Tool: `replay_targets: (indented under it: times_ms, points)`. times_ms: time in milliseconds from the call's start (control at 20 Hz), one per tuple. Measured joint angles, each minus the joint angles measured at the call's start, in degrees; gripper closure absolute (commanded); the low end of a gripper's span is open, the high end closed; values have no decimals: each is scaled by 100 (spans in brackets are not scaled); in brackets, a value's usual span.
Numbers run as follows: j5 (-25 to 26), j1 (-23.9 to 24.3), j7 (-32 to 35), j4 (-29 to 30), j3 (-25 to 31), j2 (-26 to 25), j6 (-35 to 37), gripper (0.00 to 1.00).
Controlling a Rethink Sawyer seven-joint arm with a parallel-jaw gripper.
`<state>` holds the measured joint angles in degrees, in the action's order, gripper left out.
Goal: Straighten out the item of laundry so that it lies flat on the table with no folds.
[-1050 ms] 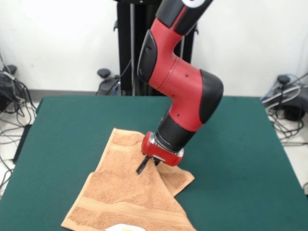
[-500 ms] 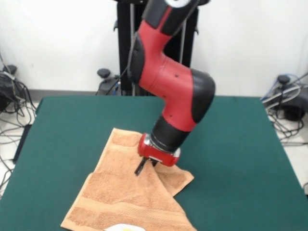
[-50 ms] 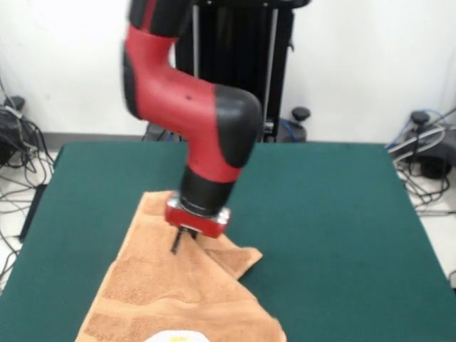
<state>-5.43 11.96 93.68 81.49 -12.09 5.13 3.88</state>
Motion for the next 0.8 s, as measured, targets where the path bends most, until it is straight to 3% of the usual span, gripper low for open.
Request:
replay_targets:
  times_ms: [200, 450, 800]
  points:
    - [444, 942, 0, 343, 624, 571, 361, 100]
    - [682, 1667, 0, 631, 1167, 970, 560, 100]
    - [768, 2108, 0, 833, 1586, 1306, 855, 100]
